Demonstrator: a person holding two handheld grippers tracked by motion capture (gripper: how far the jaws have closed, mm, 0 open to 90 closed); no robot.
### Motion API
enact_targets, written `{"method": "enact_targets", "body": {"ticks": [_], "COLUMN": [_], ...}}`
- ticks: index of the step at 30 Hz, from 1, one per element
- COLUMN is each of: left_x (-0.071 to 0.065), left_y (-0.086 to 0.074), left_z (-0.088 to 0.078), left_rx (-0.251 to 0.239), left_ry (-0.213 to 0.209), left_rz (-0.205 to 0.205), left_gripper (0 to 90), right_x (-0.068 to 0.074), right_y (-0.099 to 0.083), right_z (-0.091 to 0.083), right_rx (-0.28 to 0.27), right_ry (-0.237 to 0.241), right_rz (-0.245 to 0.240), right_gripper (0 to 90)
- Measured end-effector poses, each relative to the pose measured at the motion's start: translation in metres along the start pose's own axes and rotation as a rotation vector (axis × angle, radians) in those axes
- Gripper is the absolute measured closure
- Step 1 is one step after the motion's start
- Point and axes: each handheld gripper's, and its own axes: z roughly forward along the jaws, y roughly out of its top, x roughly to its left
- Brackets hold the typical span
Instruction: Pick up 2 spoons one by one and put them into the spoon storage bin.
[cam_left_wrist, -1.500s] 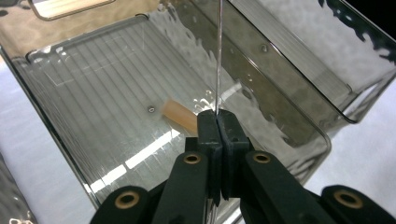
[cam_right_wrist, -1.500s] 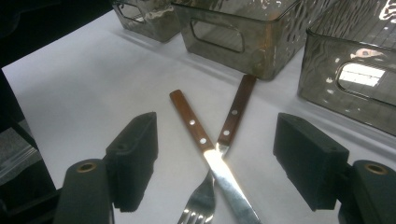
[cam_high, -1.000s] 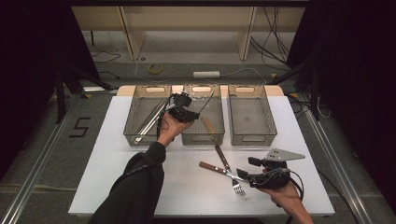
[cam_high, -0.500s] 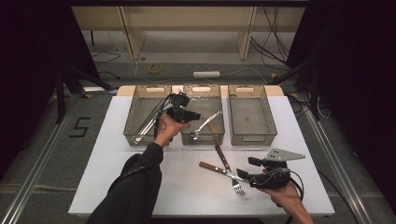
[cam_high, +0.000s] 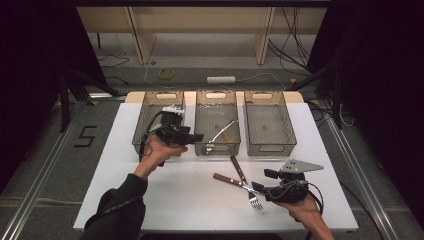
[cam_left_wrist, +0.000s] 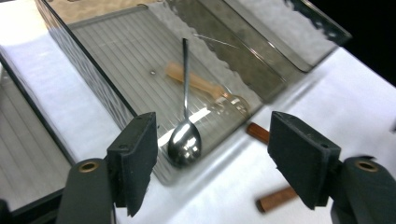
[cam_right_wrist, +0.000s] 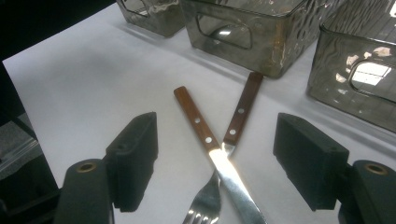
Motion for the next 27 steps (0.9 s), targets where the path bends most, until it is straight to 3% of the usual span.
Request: {"method": "enact_targets", "body": {"ticks": [1, 4, 10, 19, 27], "left_x": [0.0, 0.002, 0.0, -0.006, -0.007], "left_y": [-0.006, -0.014, -0.026, -0.047, -0.074], "left_z": [-0.004, -0.009, -0.02, -0.033, -0.048], "left_rx": [-0.02, -0.015, -0.041, -0.082, -0.151], "left_ry": [-0.003, 0.007, -0.04, -0.054, -0.06], "left_rz": [-0.007, 0.007, 0.016, 0.061, 0.047], "left_gripper": [31.2, 28.9, 25.2, 22.4, 21.3], "right_x": [0.0, 0.001, 0.004, 0.004, 0.005], "right_y": [0.0, 0.001, 0.002, 0.002, 0.003], "right_z": [0.0, 0.002, 0.005, 0.005, 0.009], "right_rx": [0.001, 0.012, 0.025, 0.03, 0.05], "right_ry": [-0.001, 0.003, 0.011, 0.014, 0.021], "right_rz": [-0.001, 0.001, -0.014, -0.025, -0.04], "right_gripper": [31.7, 31.7, 31.7, 31.8, 31.8]}}
